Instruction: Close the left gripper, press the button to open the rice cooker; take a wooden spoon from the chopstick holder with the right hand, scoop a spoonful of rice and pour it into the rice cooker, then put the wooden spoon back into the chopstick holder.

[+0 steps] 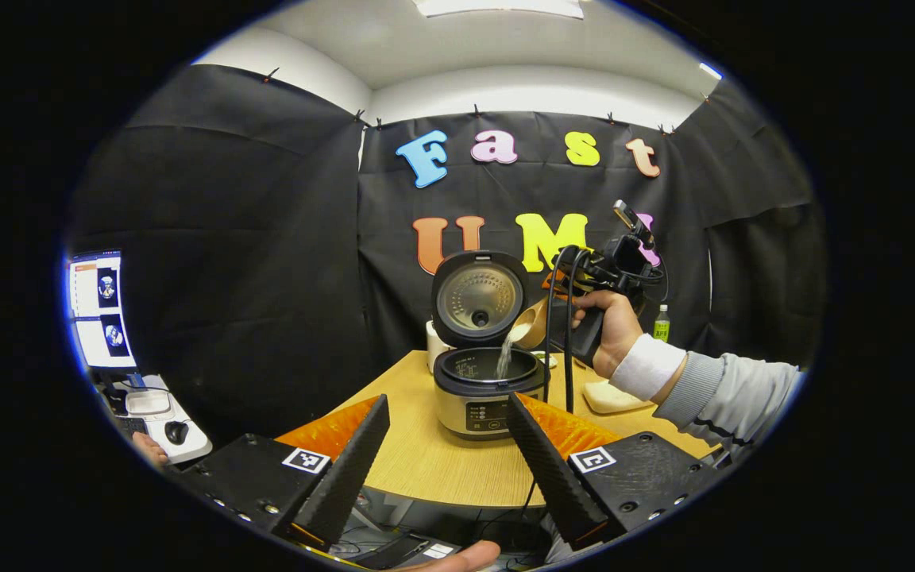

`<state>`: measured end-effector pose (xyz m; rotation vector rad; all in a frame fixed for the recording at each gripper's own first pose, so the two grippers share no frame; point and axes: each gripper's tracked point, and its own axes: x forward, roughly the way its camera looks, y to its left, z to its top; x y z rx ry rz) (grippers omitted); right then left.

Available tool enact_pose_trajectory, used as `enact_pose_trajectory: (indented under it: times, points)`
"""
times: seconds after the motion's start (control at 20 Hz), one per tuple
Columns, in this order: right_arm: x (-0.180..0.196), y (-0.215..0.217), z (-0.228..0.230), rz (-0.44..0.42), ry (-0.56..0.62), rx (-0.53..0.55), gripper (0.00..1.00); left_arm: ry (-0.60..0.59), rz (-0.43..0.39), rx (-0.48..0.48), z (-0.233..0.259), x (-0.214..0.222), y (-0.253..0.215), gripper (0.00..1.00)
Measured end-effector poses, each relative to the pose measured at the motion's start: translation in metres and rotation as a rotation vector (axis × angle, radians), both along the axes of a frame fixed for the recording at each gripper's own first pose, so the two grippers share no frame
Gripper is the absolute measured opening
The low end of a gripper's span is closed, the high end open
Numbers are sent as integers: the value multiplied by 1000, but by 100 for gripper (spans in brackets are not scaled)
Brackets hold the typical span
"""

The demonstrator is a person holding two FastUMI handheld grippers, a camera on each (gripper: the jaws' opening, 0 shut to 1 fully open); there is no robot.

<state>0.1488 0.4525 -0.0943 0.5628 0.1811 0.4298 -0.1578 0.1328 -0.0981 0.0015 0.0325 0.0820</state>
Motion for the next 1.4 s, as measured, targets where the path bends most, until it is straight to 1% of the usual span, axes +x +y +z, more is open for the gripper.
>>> enact_pose_trajectory:
  times: [0.2,0.4,0.55,0.6,0.7,0.8,0.85,0.95,1.0,1.25,1.4]
  points:
    - [-2,10,-2,20,-65,-91,12,6,10,-17,-6,-1,3,94]
    - [-5,26,-11,79,-136,-230,12,-30,63,3,1,-1,18,94]
    - [-6,40,-25,134,-152,-323,12,-35,55,-18,-1,-6,17,95]
    - [-8,46,-31,164,-141,-340,10,-34,48,-24,-2,-5,16,94]
    - [-11,53,-39,211,-130,-354,13,-44,49,-10,-2,-4,16,94]
    - [-12,54,-36,223,-155,-385,13,-51,56,10,-1,-3,15,94]
    - [-12,54,-34,223,-175,-412,12,-52,52,17,-2,-2,12,94]
    - [-17,57,-31,243,-228,-480,13,-50,44,16,-1,-1,8,94]
    - [-19,59,-29,261,-263,-521,14,-48,40,14,-3,-1,7,94]
    - [-35,70,-31,317,-453,-728,13,-38,41,16,-5,-3,0,95]
    - [-41,74,-37,303,-535,-851,13,-32,29,2,-5,-1,-7,94]
